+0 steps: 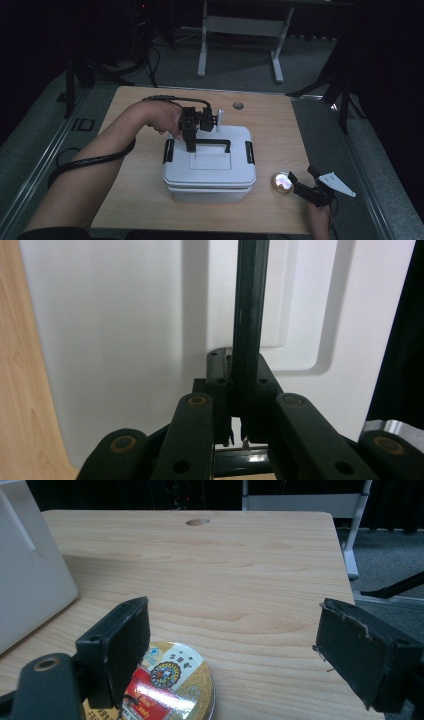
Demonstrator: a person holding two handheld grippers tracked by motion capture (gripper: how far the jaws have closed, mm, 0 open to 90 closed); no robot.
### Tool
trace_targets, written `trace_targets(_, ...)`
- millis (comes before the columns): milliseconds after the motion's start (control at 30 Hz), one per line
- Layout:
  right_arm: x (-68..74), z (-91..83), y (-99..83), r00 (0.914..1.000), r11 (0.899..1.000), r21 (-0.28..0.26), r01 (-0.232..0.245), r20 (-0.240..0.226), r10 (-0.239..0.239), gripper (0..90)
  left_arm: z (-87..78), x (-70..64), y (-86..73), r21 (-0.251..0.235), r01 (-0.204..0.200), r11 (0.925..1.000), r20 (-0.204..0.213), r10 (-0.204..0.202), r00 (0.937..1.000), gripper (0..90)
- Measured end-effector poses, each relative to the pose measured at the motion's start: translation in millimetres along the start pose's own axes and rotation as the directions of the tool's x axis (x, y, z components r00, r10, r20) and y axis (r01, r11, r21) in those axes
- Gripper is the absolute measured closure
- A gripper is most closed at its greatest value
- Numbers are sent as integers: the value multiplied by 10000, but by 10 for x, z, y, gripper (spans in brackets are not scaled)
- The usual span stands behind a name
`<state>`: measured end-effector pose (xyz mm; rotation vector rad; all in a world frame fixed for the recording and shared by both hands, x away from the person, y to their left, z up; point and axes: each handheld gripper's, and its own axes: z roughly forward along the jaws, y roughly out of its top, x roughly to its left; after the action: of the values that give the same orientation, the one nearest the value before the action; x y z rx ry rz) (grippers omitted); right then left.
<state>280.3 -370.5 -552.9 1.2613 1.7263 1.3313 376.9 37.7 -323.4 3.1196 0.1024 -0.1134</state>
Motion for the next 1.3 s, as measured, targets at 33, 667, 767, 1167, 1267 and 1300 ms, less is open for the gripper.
trace_targets(33, -1, -1, 0, 10000, 10000, 8, -8, -24, 8, 137, -15, 4, -28, -30, 62, 10000, 33, -62, 10000, 835)
trace_targets(667, -1, 0, 1, 10000, 10000, 40, -61, -6, 61, 137, -120, 37, -761, -238, 1486, 9886, 7, -1487, 9889, 834)
trace_targets(767, 0, 1, 1, 10000, 10000, 32, -66, -7, 66, 137, -119, 35, -897, -284, 1727, 9846, 50, -1726, 9850, 834)
trace_targets(1167, -2, 2, 2, 9999, 9999, 50, -120, 20, 120, 137, -106, 14, -1418, -455, 2668, 9627, 188, -2662, 9637, 834)
trace_targets(1267, -2, 1, 2, 9999, 9999, 55, -107, 28, 107, 137, -109, -12, -1554, -507, 2886, 9561, 152, -2882, 9575, 834)
trace_targets(1300, -2, 2, 2, 9999, 9999, 63, -115, 27, 115, 137, -110, -16, -1598, -535, 3011, 9521, 180, -3006, 9536, 834)
